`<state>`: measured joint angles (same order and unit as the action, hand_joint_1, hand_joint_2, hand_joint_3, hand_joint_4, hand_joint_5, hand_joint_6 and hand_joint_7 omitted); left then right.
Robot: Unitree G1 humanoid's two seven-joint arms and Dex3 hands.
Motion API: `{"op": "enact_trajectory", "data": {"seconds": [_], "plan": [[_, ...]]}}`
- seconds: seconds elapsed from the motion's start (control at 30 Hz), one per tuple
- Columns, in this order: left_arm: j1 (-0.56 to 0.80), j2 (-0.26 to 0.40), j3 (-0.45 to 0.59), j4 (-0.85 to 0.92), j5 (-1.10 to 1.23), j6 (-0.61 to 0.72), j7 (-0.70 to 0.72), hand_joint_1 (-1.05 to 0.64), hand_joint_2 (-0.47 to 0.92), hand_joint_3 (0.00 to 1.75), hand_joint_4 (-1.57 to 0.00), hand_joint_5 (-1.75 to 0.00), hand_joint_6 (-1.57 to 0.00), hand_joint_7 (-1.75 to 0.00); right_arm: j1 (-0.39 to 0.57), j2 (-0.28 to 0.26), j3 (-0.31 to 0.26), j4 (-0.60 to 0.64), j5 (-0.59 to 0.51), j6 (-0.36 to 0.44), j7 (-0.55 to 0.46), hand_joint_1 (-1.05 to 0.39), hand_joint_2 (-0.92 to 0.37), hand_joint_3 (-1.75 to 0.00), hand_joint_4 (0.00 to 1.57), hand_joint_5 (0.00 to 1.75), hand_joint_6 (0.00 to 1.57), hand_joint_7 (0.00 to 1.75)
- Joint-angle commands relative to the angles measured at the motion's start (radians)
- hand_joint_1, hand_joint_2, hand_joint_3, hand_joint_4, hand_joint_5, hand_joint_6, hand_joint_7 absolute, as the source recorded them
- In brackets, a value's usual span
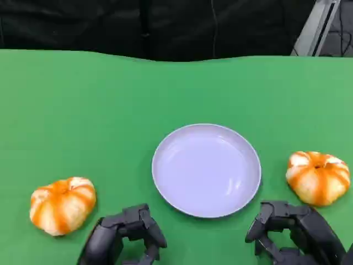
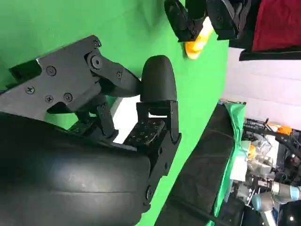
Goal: Grasp the bread from the table and place it into the plate.
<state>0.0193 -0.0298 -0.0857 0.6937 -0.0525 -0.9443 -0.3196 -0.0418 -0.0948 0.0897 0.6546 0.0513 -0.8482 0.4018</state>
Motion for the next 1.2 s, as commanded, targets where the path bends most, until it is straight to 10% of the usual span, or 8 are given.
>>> {"op": "enact_trajectory", "data": {"seconds": [0.03, 0.7, 0.87, 0.97, 1.03, 1.2], "plan": [[-0.007, 0.011, 0.005, 0.01, -0.005, -0.01, -0.004, -0.08, 0.55, 1.11, -0.85, -1.52, -0.87, -1.27, -0.006, -0.01, -0.011, 0.003, 0.008, -0.008, 0.002, -0.12, -0.63, -0.92, 0.82, 1.47, 0.84, 1.17], [-0.013, 0.007, 0.016, 0.012, 0.004, -0.028, 0.01, -0.08, 0.59, 1.03, -0.88, -1.39, -0.91, -1.13, -0.009, -0.008, -0.011, 0.011, 0.01, -0.008, 0.008, -0.13, -0.63, -0.93, 0.82, 1.48, 0.83, 1.18], [-0.012, 0.003, 0.018, 0.007, -0.02, -0.017, -0.006, -0.16, 0.8, 0.49, -0.96, -0.84, -1.11, -0.37, -0.009, -0.01, -0.01, 0.009, 0.002, -0.013, 0.001, -0.12, -0.63, -0.93, 0.82, 1.48, 0.84, 1.18], [-0.014, 0.005, 0.016, 0.003, -0.04, -0.017, -0.023, -0.18, 0.84, 0.39, -0.99, -0.76, -1.17, -0.23, -0.011, -0.009, -0.01, 0.011, 0.001, -0.012, 0.001, -0.12, -0.63, -0.93, 0.82, 1.48, 0.83, 1.18], [-0.016, 0.007, 0.014, -0.002, -0.065, -0.017, -0.045, -0.32, 0.9, 0.19, -0.99, -0.32, -1.04, -0.06, -0.013, -0.009, -0.009, 0.013, 0.0, -0.01, 0.0, -0.12, -0.63, -0.93, 0.81, 1.49, 0.83, 1.18], [0.002, 0.023, 0.006, -0.089, -0.099, 0.01, -0.08, -0.53, 0.92, 0.17, -0.82, -0.03, -0.72, 0.0, -0.013, -0.01, -0.01, 0.015, -0.007, -0.013, -0.005, -0.13, -0.64, -0.92, 0.81, 1.49, 0.83, 1.19]]}}
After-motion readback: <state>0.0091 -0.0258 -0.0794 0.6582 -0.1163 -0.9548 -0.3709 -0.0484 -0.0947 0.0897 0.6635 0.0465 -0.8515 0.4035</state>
